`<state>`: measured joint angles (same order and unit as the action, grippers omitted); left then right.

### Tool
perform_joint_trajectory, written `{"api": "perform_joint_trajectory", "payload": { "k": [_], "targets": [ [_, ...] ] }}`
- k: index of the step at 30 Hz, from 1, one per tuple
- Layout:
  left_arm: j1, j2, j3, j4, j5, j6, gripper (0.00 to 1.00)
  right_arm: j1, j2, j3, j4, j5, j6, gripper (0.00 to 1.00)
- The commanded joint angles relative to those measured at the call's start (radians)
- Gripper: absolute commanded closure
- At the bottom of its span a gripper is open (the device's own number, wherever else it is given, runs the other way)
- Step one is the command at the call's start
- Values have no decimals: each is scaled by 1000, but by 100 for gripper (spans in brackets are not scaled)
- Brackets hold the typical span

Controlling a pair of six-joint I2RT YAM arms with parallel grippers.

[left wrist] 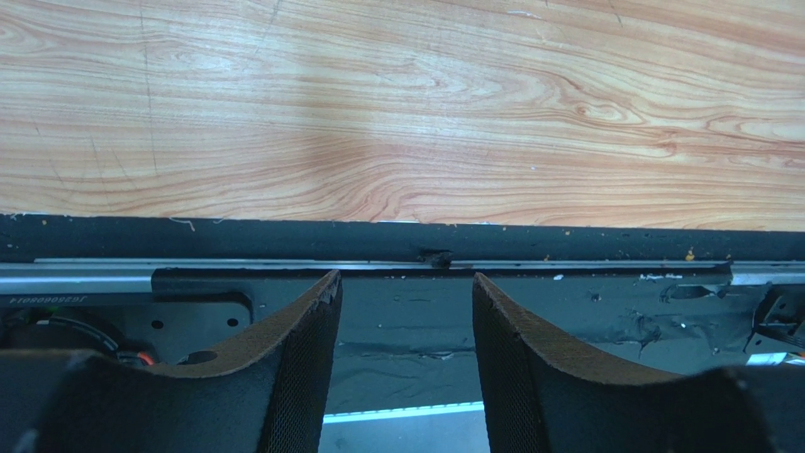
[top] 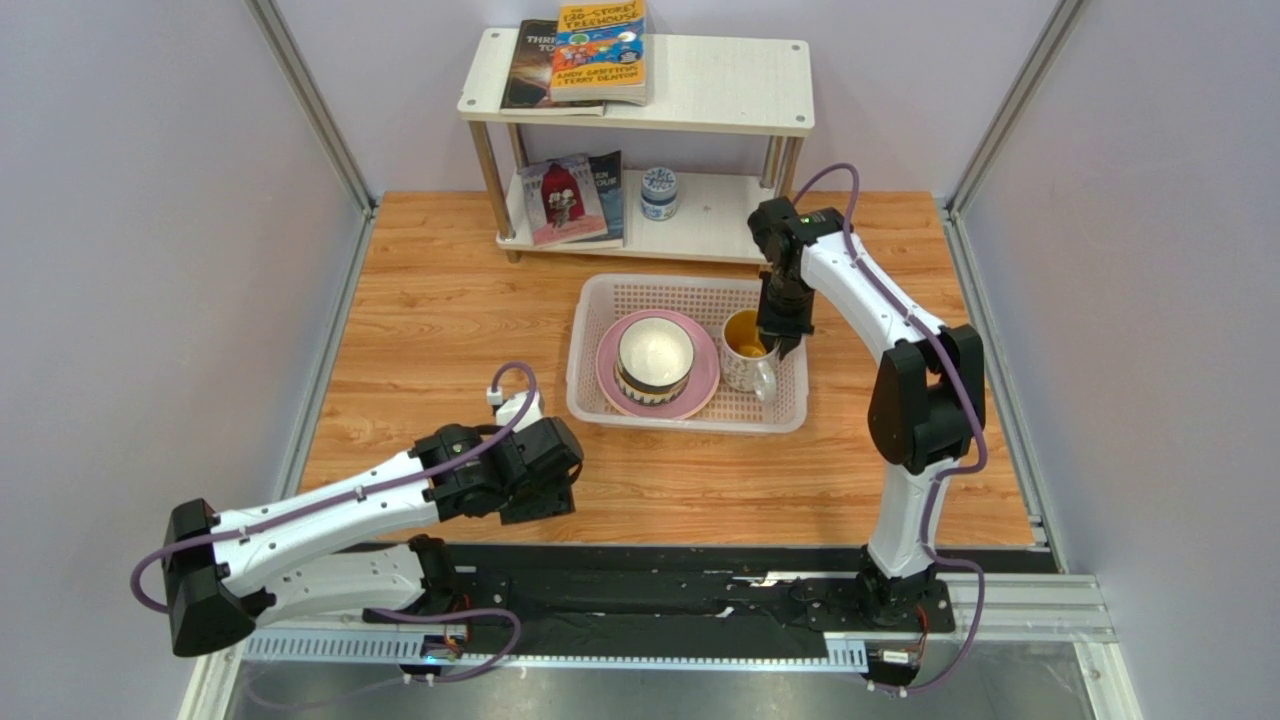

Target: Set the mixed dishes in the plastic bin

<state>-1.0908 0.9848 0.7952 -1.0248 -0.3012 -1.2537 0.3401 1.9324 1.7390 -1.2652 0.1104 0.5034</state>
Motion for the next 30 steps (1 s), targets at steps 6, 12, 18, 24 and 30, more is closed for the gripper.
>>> {"api": "perform_joint_trajectory", "payload": {
  "k": [6,12,18,24,30],
  "targets": [
    [2,-23,4,-20,-15,-15,41,-3,-6,7,29,-24,12,77],
    [3,-24,12,-26,-27,-23,41,-3,-99,-32,38,-66,37,39],
    [2,-15,18,-21,-29,-24,40,-4,-188,39,-32,-67,35,37],
    [2,-52,68,-50,-42,-30,38,-18,-321,102,-99,-77,11,36],
    [5,-141,226,-52,-81,69,33,-84,-574,-194,102,-73,-29,33]
  ]
}}
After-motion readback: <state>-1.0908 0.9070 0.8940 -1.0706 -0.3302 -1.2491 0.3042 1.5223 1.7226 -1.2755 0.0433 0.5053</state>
